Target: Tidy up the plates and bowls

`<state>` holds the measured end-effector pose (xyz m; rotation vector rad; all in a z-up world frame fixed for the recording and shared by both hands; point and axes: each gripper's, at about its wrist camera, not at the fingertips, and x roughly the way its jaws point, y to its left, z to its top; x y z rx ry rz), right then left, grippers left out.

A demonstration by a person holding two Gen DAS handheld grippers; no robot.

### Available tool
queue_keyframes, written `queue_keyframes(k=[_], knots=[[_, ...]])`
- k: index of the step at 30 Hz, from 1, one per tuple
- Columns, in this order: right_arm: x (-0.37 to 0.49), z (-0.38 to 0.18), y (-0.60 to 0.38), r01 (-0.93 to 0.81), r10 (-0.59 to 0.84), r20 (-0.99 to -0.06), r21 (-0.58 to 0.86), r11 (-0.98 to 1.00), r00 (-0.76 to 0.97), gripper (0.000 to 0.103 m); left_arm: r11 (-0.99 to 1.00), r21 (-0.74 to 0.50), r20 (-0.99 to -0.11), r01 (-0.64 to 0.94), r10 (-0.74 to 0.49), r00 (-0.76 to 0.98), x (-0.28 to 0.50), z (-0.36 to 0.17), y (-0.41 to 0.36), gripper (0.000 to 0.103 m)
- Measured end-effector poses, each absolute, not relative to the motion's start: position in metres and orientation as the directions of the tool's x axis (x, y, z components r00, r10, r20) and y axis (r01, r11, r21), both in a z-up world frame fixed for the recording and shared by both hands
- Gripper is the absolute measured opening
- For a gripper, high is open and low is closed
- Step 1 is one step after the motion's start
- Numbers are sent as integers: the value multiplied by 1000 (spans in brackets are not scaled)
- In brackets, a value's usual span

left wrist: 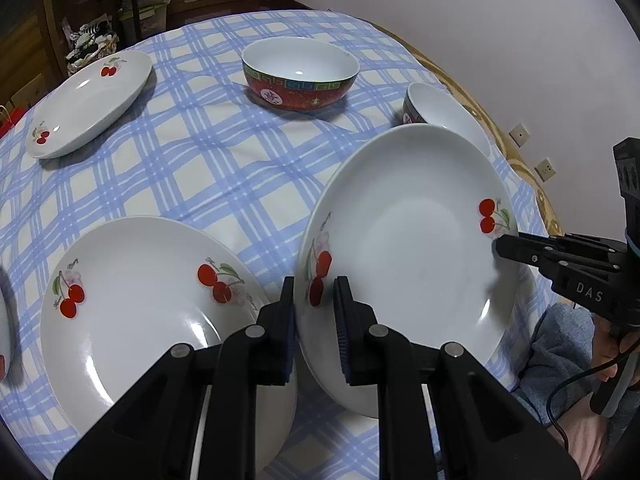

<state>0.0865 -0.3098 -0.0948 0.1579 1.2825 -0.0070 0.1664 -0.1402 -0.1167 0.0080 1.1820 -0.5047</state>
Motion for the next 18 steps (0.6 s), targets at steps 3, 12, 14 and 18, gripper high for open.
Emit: queue_keyframes(k=[3,12,14,18], knots=[[85,-88,-314,98,104,-943,141,985,316,11,885,-255,-879,389,-380,289,164,-112,-139,18],[83,-80,-312,97,115,-933,156,983,342,11,886,-243,-876,394,-375,303,158,-105,-138,18],[82,-79,-310,93,119,-931,160,983,346,11,887,-234,-878,397,-369,306,156,-102,-136,18],[82,-76,-302,73,132,-927,168,983,352,11,895,-214,-881,390,-350,319,151,-95,-129,18]])
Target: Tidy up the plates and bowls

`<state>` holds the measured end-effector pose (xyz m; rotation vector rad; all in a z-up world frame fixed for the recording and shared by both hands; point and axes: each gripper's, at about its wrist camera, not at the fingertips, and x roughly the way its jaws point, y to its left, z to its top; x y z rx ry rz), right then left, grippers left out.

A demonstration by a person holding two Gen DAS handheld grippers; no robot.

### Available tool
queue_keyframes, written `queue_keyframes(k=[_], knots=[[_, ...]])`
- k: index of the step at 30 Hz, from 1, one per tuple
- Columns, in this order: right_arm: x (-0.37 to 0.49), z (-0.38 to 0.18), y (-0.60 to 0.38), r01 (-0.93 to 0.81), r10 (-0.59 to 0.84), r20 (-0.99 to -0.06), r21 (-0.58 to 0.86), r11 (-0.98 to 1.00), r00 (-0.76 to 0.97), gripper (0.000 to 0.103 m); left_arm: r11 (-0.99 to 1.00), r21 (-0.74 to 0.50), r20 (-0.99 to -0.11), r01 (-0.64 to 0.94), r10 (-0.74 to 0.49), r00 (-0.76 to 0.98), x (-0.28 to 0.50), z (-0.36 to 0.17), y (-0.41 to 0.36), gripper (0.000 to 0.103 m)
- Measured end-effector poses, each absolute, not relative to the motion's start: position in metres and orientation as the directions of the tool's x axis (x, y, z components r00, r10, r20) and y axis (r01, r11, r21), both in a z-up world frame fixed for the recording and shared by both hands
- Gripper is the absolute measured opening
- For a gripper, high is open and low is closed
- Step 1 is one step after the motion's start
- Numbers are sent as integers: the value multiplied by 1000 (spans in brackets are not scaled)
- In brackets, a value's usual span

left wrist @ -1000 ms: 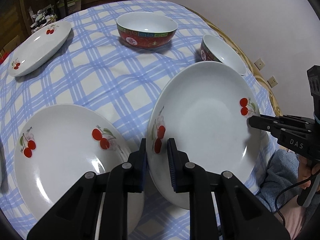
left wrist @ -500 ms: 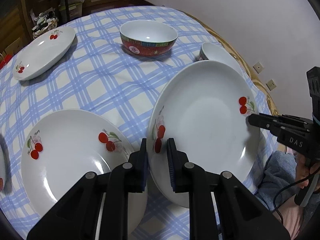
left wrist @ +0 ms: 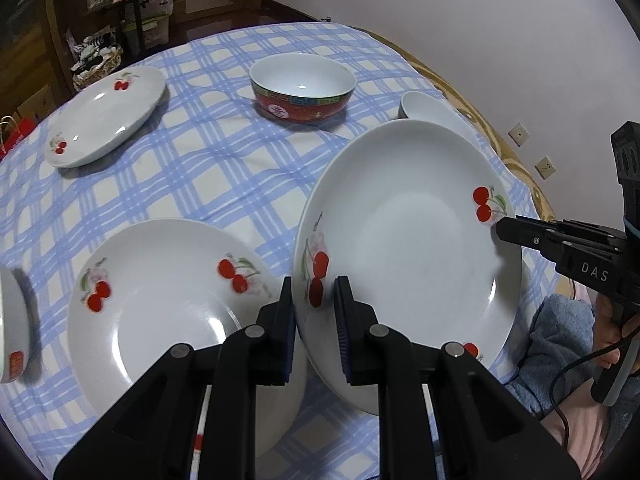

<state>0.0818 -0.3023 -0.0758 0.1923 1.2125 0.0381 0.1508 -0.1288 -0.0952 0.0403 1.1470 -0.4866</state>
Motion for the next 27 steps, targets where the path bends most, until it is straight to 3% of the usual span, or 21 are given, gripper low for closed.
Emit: queue_keyframes(k=[22,27], knots=[[73,-63,-228,9,268,-852,305,952,450,11,943,-109,-902,316,-227,367,131,-57,-50,18],[76,-56,-219,17,288,-827,338,941,483,12,952,-136,-901,273,-234,366,129,-56,-34,19]])
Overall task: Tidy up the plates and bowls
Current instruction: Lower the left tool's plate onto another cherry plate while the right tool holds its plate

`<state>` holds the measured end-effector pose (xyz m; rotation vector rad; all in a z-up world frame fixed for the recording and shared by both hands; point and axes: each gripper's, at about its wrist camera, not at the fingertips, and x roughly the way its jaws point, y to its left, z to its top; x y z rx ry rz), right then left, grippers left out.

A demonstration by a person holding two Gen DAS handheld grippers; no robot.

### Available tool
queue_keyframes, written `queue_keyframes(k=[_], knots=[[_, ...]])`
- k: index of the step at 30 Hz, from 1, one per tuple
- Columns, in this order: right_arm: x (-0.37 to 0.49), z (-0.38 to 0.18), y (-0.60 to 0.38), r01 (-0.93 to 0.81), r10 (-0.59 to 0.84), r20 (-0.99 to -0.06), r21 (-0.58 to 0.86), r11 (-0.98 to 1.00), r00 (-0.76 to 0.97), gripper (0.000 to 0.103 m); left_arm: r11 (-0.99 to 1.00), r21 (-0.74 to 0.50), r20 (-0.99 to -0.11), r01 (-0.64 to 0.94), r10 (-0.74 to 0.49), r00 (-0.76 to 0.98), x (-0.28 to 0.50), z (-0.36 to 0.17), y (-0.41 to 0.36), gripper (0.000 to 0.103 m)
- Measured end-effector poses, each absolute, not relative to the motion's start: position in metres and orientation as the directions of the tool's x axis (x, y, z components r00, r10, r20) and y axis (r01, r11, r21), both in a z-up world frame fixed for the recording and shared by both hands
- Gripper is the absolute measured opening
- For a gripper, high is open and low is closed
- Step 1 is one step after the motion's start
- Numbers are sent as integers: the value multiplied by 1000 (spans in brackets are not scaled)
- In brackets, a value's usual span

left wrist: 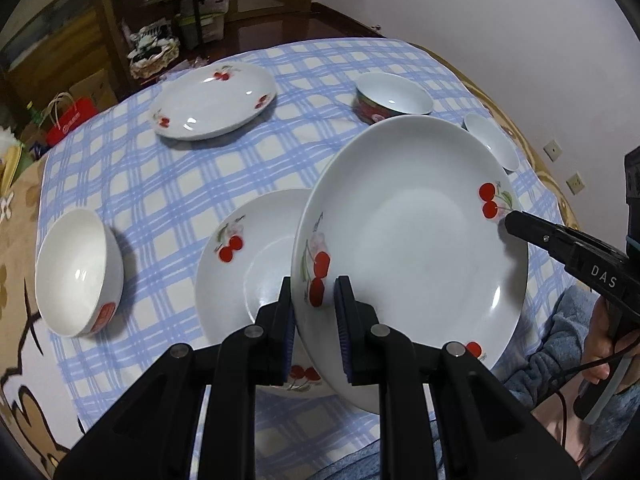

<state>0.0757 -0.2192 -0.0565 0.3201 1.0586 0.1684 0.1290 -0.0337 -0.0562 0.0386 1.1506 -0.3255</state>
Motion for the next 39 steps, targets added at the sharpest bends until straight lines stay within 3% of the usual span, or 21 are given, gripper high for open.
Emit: queue_keyframes(k=[18,39], knots=[[98,-86,-187,-59,306,-853,311,948,423,11,965,-197,-928,176,-241,284,146,-108,0,19],[117,-115,-170,-100,274,-891,255,962,362,11,983,-150,-955,106,-172,241,172,-140,0,21]])
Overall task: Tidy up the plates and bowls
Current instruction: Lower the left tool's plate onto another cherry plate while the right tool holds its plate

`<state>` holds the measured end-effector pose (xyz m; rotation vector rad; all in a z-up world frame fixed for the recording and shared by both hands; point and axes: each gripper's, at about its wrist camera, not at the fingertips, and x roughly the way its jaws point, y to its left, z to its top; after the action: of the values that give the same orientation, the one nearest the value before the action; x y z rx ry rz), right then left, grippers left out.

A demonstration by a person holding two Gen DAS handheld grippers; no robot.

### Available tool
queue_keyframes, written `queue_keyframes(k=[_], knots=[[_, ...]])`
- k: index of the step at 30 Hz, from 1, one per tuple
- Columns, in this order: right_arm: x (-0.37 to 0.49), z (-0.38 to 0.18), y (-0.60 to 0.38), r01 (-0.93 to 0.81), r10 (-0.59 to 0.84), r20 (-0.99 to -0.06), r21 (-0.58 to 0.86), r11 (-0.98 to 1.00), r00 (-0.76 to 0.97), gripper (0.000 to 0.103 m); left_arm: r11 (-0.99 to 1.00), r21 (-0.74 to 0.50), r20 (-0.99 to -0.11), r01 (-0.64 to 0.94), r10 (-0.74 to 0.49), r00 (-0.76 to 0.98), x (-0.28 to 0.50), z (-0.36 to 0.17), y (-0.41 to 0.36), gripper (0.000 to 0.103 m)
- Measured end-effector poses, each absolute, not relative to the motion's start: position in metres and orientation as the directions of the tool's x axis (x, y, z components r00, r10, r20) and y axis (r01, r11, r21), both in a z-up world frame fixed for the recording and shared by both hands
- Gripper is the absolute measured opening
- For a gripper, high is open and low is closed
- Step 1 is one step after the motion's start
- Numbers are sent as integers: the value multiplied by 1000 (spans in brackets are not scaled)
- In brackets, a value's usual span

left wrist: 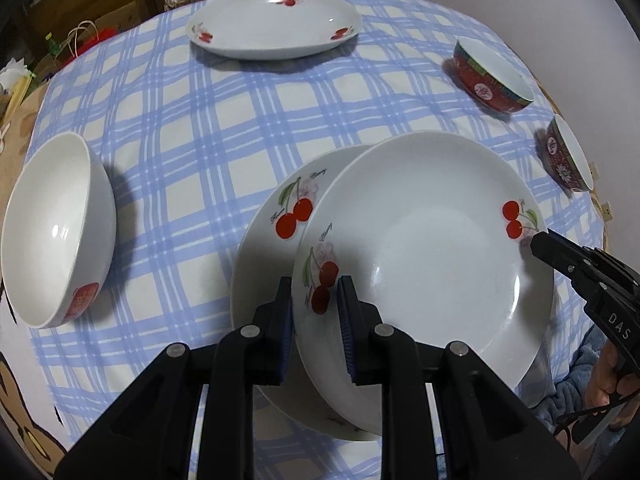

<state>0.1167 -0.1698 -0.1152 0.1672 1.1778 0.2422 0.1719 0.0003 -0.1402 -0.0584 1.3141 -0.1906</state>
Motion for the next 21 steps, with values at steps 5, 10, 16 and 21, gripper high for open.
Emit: queue_keyframes(k=[5,10,16,21], knots=[[119,-118,-166,-99,268,-894,249,963,359,11,987,-118,-963,106,-139,230,174,-146,-1,22],[121,-118,-163,-100,257,-893,237,966,370,11,989,-103,-964,110,-126,234,174,-144,-3,22],[123,-118,-161,-98,256,-889,237,967,380,11,990,-46,-966,131,-77,246,171,-143,-5,21],[123,-120,-156,-114,242,-894,215,970,377,11,989,10,-961,148,-31,275,167,-140,-6,21]])
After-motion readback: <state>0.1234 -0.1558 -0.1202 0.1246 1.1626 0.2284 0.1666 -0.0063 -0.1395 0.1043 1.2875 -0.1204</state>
